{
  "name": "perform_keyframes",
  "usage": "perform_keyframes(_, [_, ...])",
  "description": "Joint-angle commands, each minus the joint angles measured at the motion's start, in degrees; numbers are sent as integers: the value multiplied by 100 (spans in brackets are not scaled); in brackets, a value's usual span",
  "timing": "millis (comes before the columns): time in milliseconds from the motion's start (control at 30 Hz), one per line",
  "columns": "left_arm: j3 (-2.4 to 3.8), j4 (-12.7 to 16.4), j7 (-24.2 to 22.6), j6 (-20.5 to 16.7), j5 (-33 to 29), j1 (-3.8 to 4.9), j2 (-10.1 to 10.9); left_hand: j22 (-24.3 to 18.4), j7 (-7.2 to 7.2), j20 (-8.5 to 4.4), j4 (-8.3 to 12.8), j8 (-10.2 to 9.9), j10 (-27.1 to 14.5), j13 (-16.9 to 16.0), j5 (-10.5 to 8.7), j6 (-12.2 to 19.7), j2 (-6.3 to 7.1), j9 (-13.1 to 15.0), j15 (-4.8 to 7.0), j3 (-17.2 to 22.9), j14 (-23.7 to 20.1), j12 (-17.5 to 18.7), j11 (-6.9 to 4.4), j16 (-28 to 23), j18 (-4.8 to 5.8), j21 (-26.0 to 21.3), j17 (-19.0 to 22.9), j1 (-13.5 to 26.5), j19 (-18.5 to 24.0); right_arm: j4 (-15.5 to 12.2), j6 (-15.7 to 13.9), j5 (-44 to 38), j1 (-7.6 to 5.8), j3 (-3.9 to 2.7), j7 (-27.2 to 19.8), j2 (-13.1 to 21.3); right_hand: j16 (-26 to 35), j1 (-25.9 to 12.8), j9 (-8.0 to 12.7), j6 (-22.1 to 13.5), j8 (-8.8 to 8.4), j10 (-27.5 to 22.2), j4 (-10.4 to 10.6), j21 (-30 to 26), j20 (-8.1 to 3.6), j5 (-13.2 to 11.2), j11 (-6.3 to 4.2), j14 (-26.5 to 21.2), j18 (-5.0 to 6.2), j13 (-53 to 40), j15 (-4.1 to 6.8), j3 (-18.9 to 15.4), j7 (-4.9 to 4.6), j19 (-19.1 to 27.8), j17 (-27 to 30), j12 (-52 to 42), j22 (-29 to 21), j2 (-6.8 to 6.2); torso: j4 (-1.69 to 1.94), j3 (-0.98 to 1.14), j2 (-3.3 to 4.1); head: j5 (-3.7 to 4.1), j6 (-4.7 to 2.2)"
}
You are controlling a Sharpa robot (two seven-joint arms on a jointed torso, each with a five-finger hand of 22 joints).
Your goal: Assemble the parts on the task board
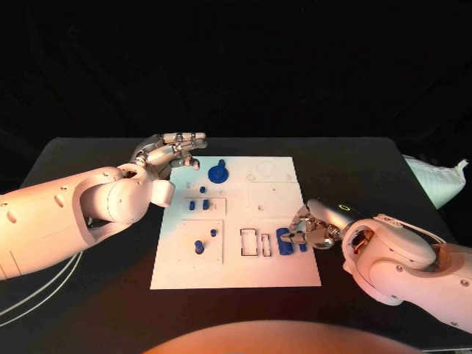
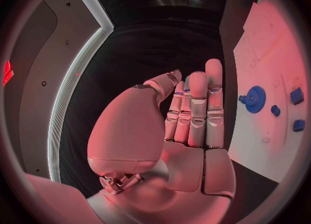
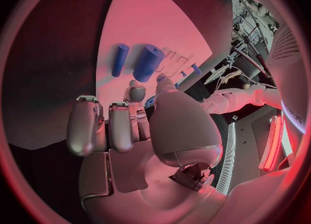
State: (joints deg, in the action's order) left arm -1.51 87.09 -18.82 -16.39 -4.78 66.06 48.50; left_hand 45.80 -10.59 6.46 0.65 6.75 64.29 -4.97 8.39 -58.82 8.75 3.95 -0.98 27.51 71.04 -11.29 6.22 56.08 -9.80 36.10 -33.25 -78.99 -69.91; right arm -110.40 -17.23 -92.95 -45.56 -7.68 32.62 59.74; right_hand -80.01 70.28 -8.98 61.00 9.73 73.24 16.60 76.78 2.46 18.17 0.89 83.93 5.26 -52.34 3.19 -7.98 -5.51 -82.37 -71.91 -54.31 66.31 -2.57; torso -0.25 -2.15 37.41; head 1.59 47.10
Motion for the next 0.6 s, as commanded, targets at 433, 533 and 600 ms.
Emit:
perform_keyframes(433, [0, -1, -11, 117, 22, -11, -13, -11, -1, 9, 6, 28, -47, -9, 7, 53, -45, -1, -1, -34, -52, -43, -4, -27, -66, -30, 25, 19, 35, 259, 668, -252, 64, 12, 144, -265, -35, -79, -56, 5, 77, 9, 7, 27, 6, -44, -4, 320, -74, -161, 22, -81, 4, -23, -2, -126, 21, 59, -5, -3, 2, -36, 55])
perform_keyframes(533, [-1, -1, -5, 121, 22, -12, -12, -11, -1, 9, 6, 28, -47, -9, 7, 53, -45, -1, -1, -34, -52, -43, -4, -27, -66, -30, 25, 19, 35, 296, 709, -262, 92, 14, 147, -314, -32, -70, -69, 8, 88, 3, 3, 30, 6, -42, -7, 318, -75, -170, 24, -86, 7, -22, 5, -123, 26, 77, -6, -2, 6, -43, 57])
perform_keyframes(600, [-1, 0, -3, 124, 22, -13, -11, -11, -1, 9, 6, 28, -47, -9, 7, 53, -45, -1, -1, -34, -52, -43, -4, -27, -66, -30, 25, 19, 35, 319, 723, -267, 116, 15, 148, -345, -33, -49, -83, 7, 98, 1, -2, 30, 5, -29, -10, 317, -75, -191, 26, -90, 9, -21, 4, -129, 27, 97, -2, -3, 8, -57, 77])
